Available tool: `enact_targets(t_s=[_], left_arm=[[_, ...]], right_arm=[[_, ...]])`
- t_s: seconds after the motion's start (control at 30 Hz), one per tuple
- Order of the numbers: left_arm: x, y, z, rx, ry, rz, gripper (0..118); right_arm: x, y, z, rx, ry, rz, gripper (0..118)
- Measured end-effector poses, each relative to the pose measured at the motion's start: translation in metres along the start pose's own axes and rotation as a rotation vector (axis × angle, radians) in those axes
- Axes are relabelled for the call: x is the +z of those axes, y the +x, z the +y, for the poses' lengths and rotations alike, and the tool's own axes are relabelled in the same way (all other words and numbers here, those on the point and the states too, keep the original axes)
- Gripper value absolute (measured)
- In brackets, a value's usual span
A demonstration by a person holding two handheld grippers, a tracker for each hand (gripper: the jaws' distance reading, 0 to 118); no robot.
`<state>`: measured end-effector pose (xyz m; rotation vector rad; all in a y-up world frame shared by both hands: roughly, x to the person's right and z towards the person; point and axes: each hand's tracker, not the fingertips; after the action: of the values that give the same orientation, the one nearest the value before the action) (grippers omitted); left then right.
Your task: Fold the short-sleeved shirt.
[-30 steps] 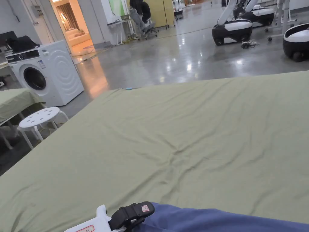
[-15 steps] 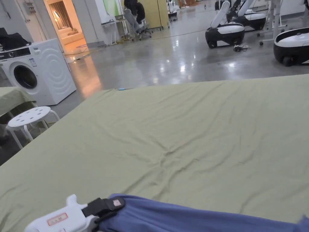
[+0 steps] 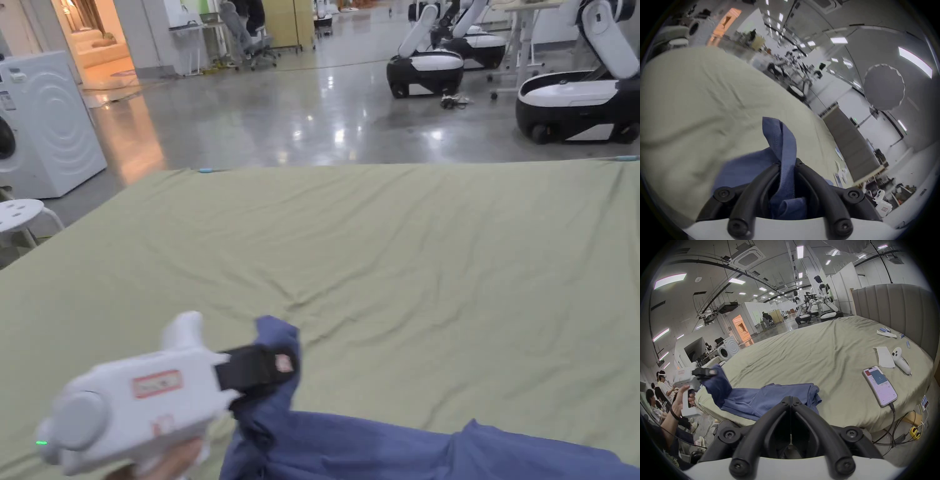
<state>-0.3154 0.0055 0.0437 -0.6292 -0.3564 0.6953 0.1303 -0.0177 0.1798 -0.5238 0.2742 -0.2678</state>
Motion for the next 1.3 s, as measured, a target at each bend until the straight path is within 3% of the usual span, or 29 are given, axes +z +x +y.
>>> enact_targets(t_s=[0.03,0.13,0.2,0.23,0.3,0.33,0.5,0.53,0.6,0.77,0.83,0.9,0.97,1.03,1.1,1.13,1.17,1.23,1.3], left_arm=[[-0.022,0.007,-0.018,-0.005,-0.056,-0.009,6],[-0.068,0.013,-0.057,-0.12,-0.186,0.029,6],[-0.083,0.017,-0.073,-0.153,-0.237,0.0,8],[-0.084,0.016,-0.072,-0.134,-0.222,0.006,19],[-0.081,0.02,-0.069,-0.128,-0.217,-0.004,61],[-0.073,0.019,-0.064,-0.121,-0.175,-0.009,75],[-0.037,0.0,-0.042,-0.023,-0.046,-0.052,70],[-0.036,-0.008,-0.043,0.007,-0.053,-0.051,53],[-0.051,-0.016,-0.053,0.064,-0.084,-0.047,0],[-0.104,-0.017,-0.097,0.114,-0.304,-0.081,0],[-0.124,-0.008,-0.117,0.013,-0.362,-0.028,0],[-0.121,-0.004,-0.104,0.079,-0.305,-0.032,0],[-0.119,0.005,-0.107,-0.036,-0.334,-0.003,0],[-0.108,0.009,-0.098,-0.019,-0.32,-0.038,0],[-0.075,0.001,-0.077,0.071,-0.219,-0.211,0],[-0.061,-0.004,-0.065,0.109,-0.186,-0.23,11],[-0.047,-0.01,-0.053,0.141,-0.152,-0.222,31],[-0.022,-0.042,-0.033,0.173,-0.097,-0.156,82],[-0.003,-0.07,-0.019,0.218,-0.048,-0.064,83]], right_arm=[[0.003,-0.001,0.0,-0.001,0.002,-0.008,0],[0.01,0.003,-0.003,-0.125,0.022,0.005,0],[0.013,0.005,-0.007,-0.119,0.027,0.014,0],[0.013,0.005,-0.007,-0.117,0.027,0.001,0],[0.008,0.009,-0.009,-0.084,-0.008,-0.032,0],[0.007,0.01,-0.009,-0.078,-0.016,-0.033,0],[-0.006,0.018,-0.027,-0.094,-0.042,0.022,0],[-0.007,0.018,-0.027,-0.096,-0.046,0.027,0],[-0.01,0.017,-0.029,-0.099,-0.055,0.03,0],[-0.007,0.018,-0.03,-0.106,-0.062,0.03,0],[-0.006,0.019,-0.031,-0.106,-0.061,0.021,0],[-0.003,0.021,-0.032,-0.111,-0.059,0.011,0],[-0.004,0.025,-0.033,-0.132,-0.061,0.013,0],[-0.007,0.028,-0.033,-0.161,-0.069,0.019,0],[-0.008,0.028,-0.033,-0.164,-0.07,0.022,0],[-0.008,0.028,-0.032,-0.165,-0.068,0.024,0],[-0.009,0.028,-0.032,-0.168,-0.069,0.028,0],[-0.01,0.029,-0.031,-0.17,-0.072,0.042,0],[-0.013,0.03,-0.032,-0.174,-0.078,0.054,0]])
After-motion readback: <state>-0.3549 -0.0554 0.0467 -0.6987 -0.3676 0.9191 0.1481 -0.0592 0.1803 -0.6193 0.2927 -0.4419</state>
